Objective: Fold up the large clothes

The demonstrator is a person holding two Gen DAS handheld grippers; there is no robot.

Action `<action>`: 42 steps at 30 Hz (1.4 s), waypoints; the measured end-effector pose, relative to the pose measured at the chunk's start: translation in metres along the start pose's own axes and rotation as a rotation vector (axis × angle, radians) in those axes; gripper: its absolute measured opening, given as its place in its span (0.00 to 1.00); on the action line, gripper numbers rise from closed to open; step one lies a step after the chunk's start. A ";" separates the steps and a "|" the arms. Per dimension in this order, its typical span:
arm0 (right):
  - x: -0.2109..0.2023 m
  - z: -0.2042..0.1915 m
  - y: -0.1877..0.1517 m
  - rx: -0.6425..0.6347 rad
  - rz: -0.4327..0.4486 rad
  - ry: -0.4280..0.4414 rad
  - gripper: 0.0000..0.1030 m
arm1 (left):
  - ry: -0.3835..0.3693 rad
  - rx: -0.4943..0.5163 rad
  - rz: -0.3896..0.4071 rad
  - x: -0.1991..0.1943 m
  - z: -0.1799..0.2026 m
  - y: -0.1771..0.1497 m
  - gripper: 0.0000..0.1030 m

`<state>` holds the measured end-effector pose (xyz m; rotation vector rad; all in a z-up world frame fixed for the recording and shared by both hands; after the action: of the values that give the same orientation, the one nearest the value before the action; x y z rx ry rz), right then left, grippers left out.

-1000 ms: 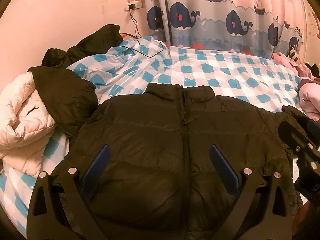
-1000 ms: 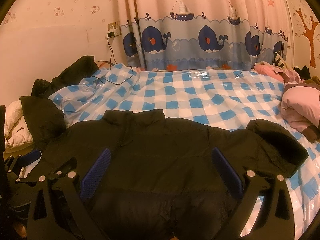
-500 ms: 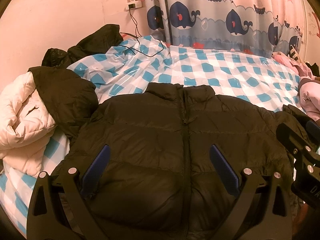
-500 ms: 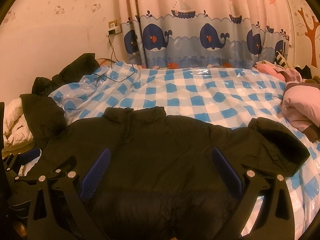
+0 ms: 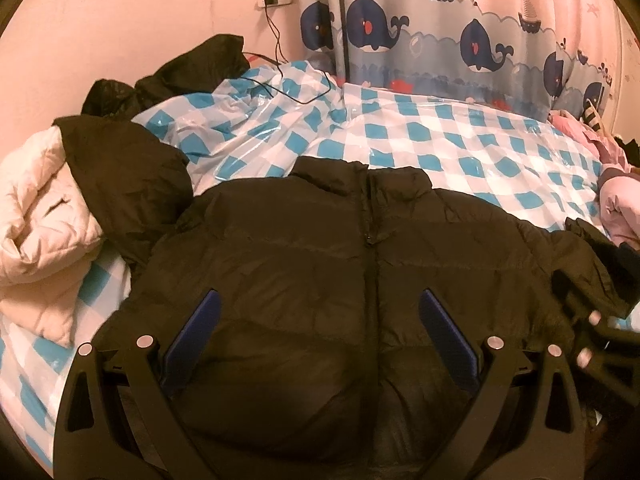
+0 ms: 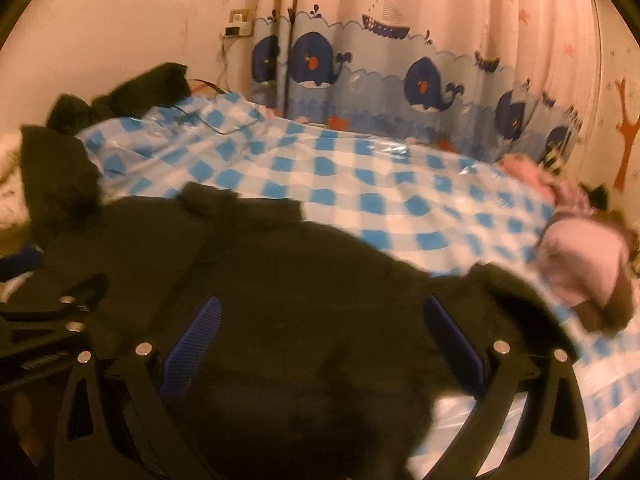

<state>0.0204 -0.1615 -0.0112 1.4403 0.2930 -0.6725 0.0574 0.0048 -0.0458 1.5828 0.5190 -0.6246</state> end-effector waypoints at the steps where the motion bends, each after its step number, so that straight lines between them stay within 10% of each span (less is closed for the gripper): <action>1: 0.001 0.007 0.002 0.001 -0.003 -0.010 0.95 | -0.005 -0.006 -0.002 0.001 0.000 0.000 0.93; 7: 0.035 0.113 0.021 -0.047 -0.079 -0.122 0.95 | -0.014 -0.031 -0.026 0.006 -0.005 -0.001 0.93; 11: 0.089 0.200 0.011 -0.099 -0.289 -0.178 0.95 | -0.038 -0.080 -0.052 0.010 -0.015 -0.001 0.93; 19: 0.154 0.242 -0.006 -0.208 -0.482 -0.180 0.94 | -0.063 -0.165 -0.112 0.029 -0.021 -0.008 0.93; 21: 0.172 0.242 -0.012 -0.281 -0.541 -0.233 0.83 | -0.054 -0.156 -0.115 0.031 -0.017 -0.009 0.93; 23: 0.187 0.248 -0.023 -0.306 -0.621 -0.237 0.21 | -0.052 -0.145 -0.116 0.033 -0.013 -0.009 0.93; 28: 0.186 0.279 -0.016 -0.083 -0.601 -0.146 0.06 | -0.056 -0.131 -0.126 0.037 -0.008 -0.008 0.93; 35: 0.077 0.394 0.013 0.650 -0.186 0.079 0.05 | -0.065 -0.129 -0.125 0.035 -0.003 -0.010 0.93; 38: 0.023 0.447 -0.042 1.014 -0.034 0.124 0.05 | -0.071 -0.137 -0.131 0.035 -0.003 -0.012 0.93; 42: 0.005 0.472 -0.126 1.200 -0.105 0.096 0.13 | -0.097 -0.165 -0.158 0.036 -0.002 -0.018 0.93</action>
<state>-0.1468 -0.6187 -0.0522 2.6138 0.0036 -0.9204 0.0726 0.0076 -0.0835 1.3586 0.6109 -0.7547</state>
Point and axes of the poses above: each gripper's, at about its wrist camera, not at the fingertips, and x roughly the way its jaws point, z to its right, y to its top, the point moved 6 cm from there along x, roughly the way its jaws point, and after that the axes turned 2 degrees about x, right-handed, at the moved point
